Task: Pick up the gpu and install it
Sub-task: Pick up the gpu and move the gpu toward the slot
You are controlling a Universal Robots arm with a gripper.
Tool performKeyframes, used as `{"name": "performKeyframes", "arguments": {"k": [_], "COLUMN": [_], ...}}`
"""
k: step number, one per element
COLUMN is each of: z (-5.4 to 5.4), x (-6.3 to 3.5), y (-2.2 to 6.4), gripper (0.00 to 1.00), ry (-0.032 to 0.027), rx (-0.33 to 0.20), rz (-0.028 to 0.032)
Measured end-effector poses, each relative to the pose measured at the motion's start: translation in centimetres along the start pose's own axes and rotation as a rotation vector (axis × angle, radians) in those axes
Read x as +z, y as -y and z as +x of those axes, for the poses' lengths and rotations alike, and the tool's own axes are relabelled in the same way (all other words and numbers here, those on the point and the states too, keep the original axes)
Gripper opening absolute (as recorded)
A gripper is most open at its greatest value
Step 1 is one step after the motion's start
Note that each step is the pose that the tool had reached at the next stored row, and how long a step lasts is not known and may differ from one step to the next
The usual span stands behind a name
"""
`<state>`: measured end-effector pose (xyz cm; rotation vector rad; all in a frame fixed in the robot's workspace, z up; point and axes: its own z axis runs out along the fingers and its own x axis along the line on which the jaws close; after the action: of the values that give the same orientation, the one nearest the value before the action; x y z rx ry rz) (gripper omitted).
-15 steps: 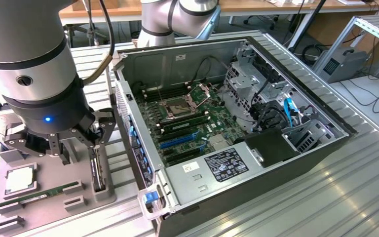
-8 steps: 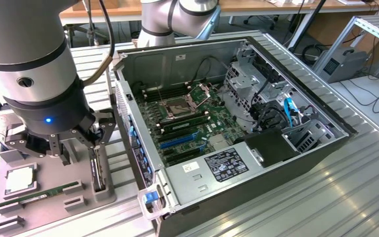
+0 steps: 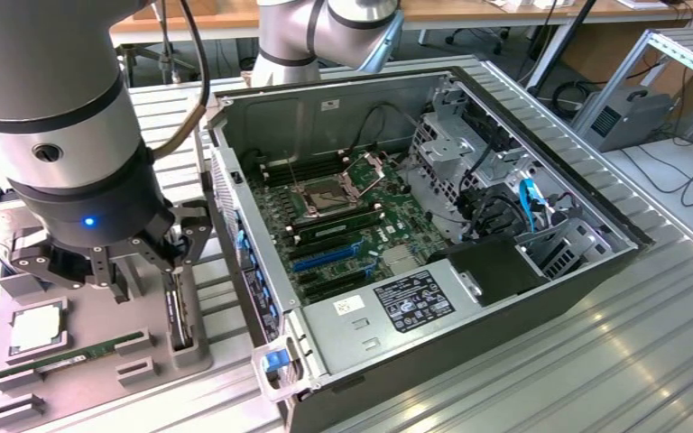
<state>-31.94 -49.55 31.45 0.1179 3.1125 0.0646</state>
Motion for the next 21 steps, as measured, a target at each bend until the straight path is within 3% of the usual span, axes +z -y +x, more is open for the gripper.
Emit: {"name": "performKeyframes", "arguments": {"k": [21], "z": [-0.12], "x": [0.42], "y": [-0.55], "gripper": [0.48], "ry": [0.0001], "rx": [0.000], "rz": [0.0015]}}
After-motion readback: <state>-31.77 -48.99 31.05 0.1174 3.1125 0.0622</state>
